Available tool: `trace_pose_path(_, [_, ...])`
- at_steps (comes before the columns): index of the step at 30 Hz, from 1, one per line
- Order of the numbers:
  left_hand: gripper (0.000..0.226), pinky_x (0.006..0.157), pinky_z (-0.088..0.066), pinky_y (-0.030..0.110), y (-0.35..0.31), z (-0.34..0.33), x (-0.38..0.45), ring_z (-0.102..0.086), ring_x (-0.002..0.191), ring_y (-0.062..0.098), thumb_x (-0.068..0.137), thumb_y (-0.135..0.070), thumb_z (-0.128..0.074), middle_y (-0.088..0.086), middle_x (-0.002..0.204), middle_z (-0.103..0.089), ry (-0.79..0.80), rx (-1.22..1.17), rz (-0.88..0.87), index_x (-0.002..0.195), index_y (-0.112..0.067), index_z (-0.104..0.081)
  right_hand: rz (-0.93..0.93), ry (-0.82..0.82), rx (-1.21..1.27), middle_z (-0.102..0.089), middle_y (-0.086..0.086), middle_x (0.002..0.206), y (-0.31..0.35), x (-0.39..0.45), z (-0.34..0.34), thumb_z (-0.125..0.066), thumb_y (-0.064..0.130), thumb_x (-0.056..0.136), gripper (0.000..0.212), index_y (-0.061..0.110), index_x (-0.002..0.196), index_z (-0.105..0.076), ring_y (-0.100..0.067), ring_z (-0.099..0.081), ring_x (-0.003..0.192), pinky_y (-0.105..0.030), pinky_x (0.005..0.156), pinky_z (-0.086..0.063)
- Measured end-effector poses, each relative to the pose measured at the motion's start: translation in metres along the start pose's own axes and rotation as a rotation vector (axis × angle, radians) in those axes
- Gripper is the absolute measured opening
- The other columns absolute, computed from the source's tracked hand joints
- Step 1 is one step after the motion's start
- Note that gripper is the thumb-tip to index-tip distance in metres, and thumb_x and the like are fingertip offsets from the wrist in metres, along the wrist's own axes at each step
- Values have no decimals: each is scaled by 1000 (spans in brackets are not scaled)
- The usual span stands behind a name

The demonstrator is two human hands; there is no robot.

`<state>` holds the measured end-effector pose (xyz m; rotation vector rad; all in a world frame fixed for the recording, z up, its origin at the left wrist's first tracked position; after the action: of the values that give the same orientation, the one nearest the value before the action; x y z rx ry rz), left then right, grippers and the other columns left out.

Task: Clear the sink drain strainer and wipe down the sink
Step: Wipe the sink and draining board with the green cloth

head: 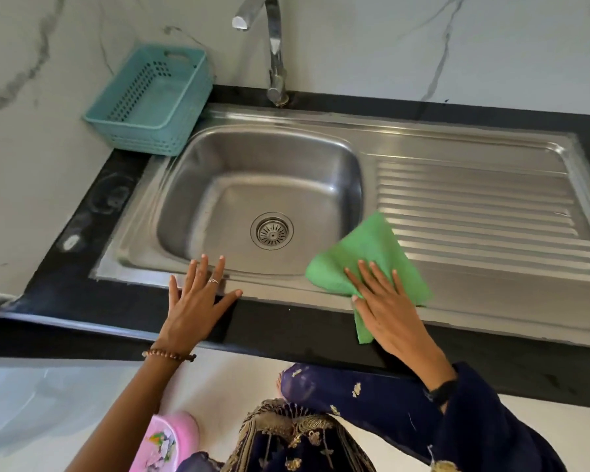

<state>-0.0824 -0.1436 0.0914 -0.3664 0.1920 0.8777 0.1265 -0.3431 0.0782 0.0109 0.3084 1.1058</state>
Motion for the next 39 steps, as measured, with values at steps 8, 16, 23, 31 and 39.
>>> trace_pose_path(8, [52,118,1,40,13,9,-14,2,146,16,100,-28,-26,1,158,-1,-131,-57,-31,147,-24,-4,361,96,63,-14,5,159,103,41,-8,-18,45,98,52,45,146,1,-20,-19,145,-49,117,-11])
trace_pose_path(16, [63,116,11,37,62,15,-6,5,145,13,98,-32,-34,2,158,0,-157,-198,74,147,-13,1,520,120,49,-13,0,160,211,99,-13,-18,40,100,51,36,149,-4,-25,-32,140,-45,109,-34])
trace_pose_path(23, [70,113,16,42,115,35,21,14,143,13,96,-36,-39,2,158,9,-89,-92,9,147,-19,6,534,165,190,-9,10,159,207,95,-8,-25,38,101,48,46,144,-6,-18,-24,144,-38,118,-24])
trace_pose_path(31, [86,112,19,43,172,59,57,22,135,5,86,-50,-50,-2,157,12,-47,-72,-52,147,-23,4,391,336,207,9,36,146,157,76,-13,-24,46,99,44,72,125,0,-1,-4,145,-28,119,-4])
trace_pose_path(39, [63,116,12,43,181,78,83,-4,143,7,94,-33,-45,-5,156,-17,-95,-202,-188,147,-24,-12,528,325,205,13,21,150,274,129,-17,-23,47,99,48,54,137,5,-17,4,147,-40,120,-8])
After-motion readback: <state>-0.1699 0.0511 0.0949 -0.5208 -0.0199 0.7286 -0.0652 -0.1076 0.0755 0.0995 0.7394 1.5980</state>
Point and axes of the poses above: each hand's wrist, its own x-axis towards the middle knuckle, its own z-axis out of the back of the hand, y = z × x, the point moved 8 cm from there along x, towards the middle knuckle
